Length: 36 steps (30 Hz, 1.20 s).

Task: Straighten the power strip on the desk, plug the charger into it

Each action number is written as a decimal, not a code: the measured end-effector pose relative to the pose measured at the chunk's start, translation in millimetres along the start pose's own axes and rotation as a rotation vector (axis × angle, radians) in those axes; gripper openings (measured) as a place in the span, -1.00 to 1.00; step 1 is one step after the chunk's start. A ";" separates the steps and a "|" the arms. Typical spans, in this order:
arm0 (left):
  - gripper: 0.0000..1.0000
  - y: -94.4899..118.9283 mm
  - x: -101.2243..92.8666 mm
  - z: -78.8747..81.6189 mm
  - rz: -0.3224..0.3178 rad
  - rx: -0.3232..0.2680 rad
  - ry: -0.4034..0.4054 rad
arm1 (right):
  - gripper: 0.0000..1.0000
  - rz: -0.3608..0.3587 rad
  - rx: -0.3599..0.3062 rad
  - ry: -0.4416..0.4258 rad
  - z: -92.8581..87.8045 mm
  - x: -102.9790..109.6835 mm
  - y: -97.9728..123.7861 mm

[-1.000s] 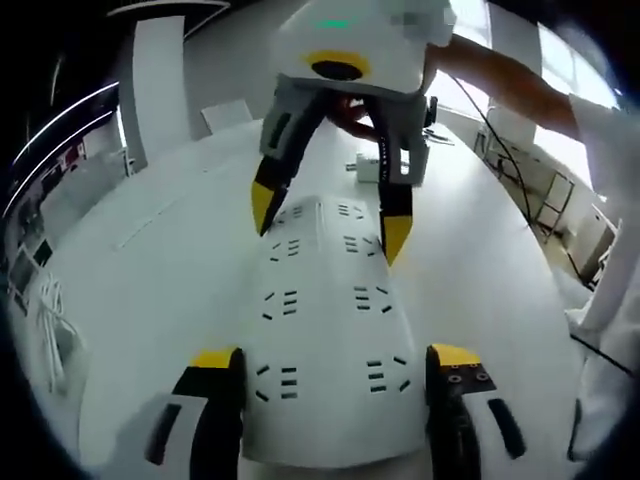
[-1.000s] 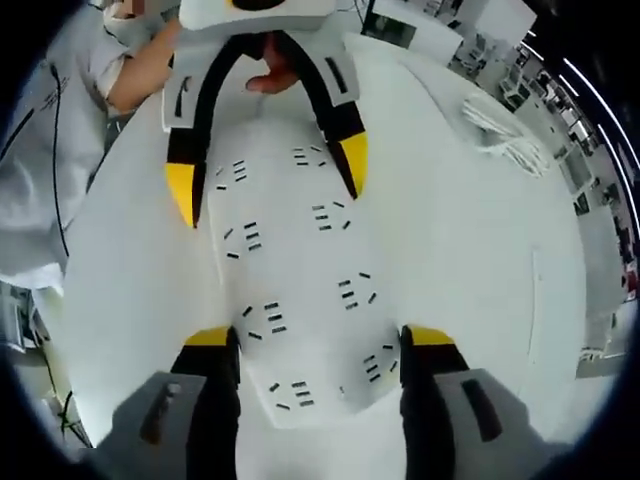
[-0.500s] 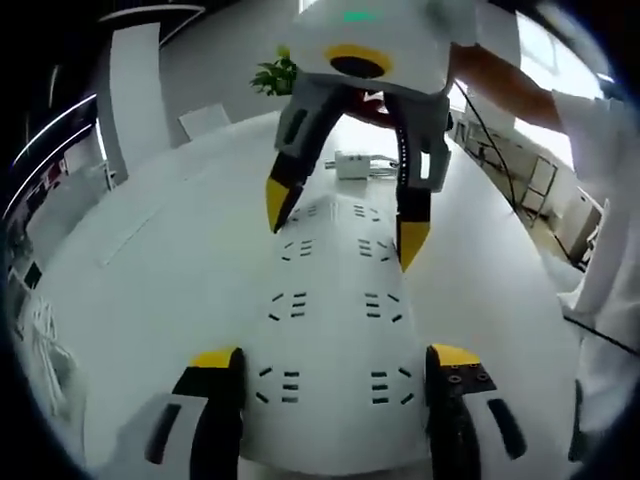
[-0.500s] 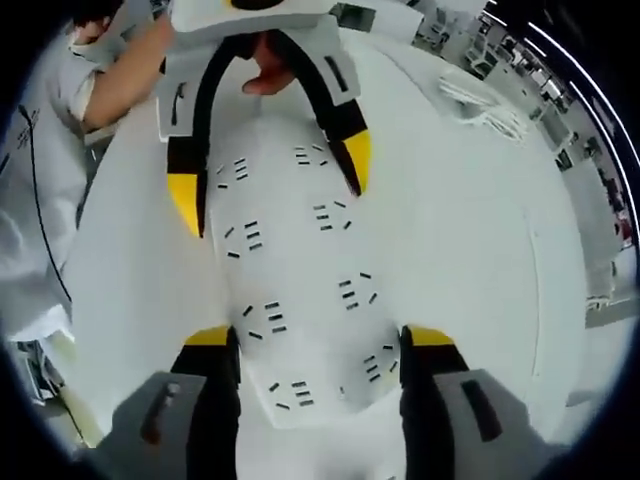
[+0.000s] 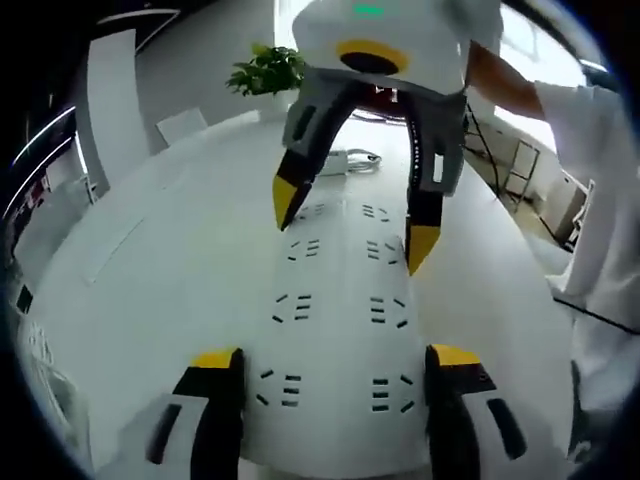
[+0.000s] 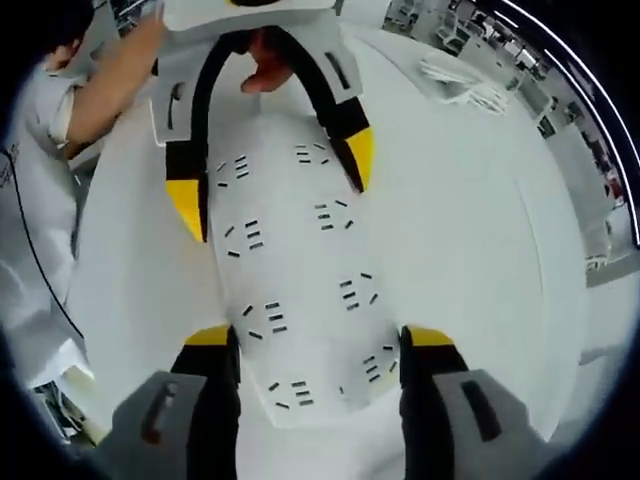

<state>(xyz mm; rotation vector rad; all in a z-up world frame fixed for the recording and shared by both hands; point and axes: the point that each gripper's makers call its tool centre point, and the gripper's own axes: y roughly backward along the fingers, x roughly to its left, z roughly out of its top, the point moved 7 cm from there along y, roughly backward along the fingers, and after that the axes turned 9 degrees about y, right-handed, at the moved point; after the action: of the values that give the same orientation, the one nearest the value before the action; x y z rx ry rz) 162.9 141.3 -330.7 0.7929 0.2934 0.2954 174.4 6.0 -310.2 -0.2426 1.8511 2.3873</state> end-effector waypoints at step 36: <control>0.51 -5.4 1.0 3.7 -0.084 -0.025 -0.096 | 0.27 -0.055 -0.011 -0.149 -7.0 29.6 8.0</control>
<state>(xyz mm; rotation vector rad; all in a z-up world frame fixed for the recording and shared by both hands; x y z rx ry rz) 165.9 135.6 -332.4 0.7658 0.2319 0.1814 144.3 -3.0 -310.0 -0.1113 1.7430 2.3110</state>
